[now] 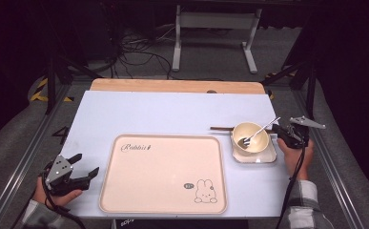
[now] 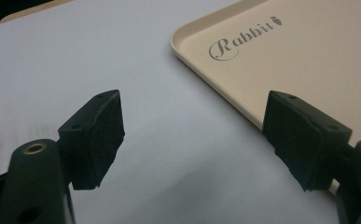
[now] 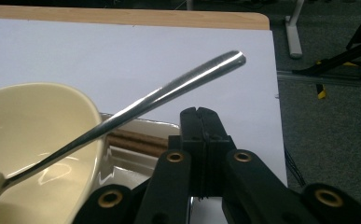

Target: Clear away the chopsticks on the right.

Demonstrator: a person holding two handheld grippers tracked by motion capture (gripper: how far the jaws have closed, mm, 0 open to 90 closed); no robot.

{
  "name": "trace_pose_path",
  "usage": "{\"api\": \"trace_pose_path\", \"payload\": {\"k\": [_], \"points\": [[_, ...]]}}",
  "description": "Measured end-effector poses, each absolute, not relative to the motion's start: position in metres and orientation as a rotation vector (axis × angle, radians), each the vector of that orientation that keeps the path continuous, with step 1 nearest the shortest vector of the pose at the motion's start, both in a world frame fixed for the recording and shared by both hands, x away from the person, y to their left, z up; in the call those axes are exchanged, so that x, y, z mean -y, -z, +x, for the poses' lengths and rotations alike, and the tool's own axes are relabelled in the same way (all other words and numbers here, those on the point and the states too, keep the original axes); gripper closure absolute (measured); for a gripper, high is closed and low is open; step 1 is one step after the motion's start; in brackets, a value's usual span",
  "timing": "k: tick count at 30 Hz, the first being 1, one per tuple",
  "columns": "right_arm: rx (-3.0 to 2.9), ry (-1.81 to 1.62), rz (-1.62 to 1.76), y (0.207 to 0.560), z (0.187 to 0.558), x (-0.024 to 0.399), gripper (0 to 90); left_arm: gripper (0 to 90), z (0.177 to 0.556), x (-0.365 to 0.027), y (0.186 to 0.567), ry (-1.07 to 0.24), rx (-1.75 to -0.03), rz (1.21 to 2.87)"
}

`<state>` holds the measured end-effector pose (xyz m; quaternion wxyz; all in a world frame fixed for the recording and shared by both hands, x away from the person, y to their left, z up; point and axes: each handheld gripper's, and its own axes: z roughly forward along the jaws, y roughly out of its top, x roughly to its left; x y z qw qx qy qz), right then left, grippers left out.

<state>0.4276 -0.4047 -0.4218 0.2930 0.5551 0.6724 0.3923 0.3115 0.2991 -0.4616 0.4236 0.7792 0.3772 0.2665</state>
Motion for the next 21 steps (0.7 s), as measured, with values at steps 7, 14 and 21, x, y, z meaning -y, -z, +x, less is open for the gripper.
{"api": "trace_pose_path", "payload": {"k": [7,14,21], "points": [[-1.799,-1.031,1.495,0.426,0.444,0.4,90.0,21.9,0.311,-0.299,0.461,-0.668,-0.938,1.949],[-1.836,-0.985,1.513,0.434,0.456,0.397,90.0,21.9,0.311,-0.297,0.462,-0.67,-0.936,1.963],[-1.868,-0.96,1.539,0.437,0.457,0.4,90.0,21.7,0.311,-0.298,0.462,-0.662,-0.929,1.965]]}}
